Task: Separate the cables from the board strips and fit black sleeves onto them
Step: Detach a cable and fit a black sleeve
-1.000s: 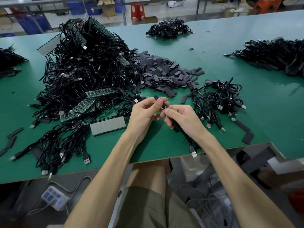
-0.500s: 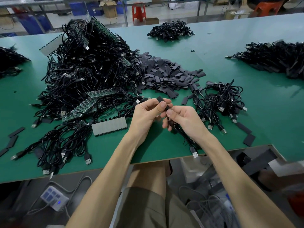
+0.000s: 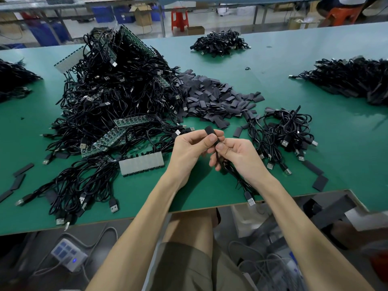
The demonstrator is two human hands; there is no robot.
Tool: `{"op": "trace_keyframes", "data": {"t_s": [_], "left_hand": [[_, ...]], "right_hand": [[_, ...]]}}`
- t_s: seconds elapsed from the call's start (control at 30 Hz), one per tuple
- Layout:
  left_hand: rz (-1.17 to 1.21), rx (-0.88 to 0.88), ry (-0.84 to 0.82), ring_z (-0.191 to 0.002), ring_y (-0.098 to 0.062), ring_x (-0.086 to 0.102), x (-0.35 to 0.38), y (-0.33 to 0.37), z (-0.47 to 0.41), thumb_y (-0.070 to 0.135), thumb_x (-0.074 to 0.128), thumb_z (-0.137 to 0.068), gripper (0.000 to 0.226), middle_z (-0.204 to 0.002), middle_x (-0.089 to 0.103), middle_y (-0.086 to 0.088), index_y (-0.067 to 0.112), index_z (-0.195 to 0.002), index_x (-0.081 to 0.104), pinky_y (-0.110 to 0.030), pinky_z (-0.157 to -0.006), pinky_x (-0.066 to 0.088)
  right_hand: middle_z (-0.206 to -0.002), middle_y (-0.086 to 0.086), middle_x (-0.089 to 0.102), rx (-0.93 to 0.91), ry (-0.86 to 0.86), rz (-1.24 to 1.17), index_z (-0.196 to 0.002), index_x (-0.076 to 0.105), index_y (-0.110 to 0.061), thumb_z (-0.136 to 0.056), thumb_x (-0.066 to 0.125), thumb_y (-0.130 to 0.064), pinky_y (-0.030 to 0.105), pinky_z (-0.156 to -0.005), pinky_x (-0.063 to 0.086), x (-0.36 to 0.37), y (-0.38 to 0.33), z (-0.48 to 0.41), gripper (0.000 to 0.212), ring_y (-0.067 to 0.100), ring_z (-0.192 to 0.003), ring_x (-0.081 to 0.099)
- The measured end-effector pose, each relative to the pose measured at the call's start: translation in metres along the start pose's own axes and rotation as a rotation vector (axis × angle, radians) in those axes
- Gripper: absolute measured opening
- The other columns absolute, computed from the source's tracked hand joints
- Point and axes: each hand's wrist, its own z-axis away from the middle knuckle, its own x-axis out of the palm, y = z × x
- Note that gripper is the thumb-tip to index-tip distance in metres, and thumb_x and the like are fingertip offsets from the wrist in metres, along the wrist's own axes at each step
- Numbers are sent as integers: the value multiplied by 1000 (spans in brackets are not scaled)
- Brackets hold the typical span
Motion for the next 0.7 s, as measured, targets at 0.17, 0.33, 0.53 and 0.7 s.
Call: {"op": "trace_keyframes", "data": {"t_s": [0.17,0.33,0.53,0.7], "left_hand": [[-37,6,19,-50,-27,52,-2,-1,-1,22,69,-95,26,-94,56,-46,2,-110,75,-61,-60,47],[-72,-50,30,-62,-31,49,-7,-6,-2,33,72,-94,34,-101,66,-35,5,-113,74,-79,-67,38],[-59,-56,5,-71,-30,57,-5,-1,-1,43,65,-96,41,-118,73,-11,15,-126,70,-68,-71,41],[-55,-67,33,-84,-16,66,-4,2,-1,50,70,-88,42,-114,75,-7,23,-119,75,-51,-80,36]], "right_hand": [[-68,6,73,-5,9,-14,-90,71,-6,-105,51,-4,23,-57,53,0,0,0,26,16,-52,64],[-70,8,74,-11,17,-74,-90,72,-5,-98,58,-18,24,-56,54,1,2,0,21,19,-53,64],[-68,6,72,-37,17,-96,-87,71,-5,-95,57,-26,25,-57,55,-1,5,-3,27,20,-53,64],[-68,7,71,-40,-2,-92,-86,70,-6,-97,56,-27,24,-59,54,-3,7,-4,28,20,-52,64]]}}
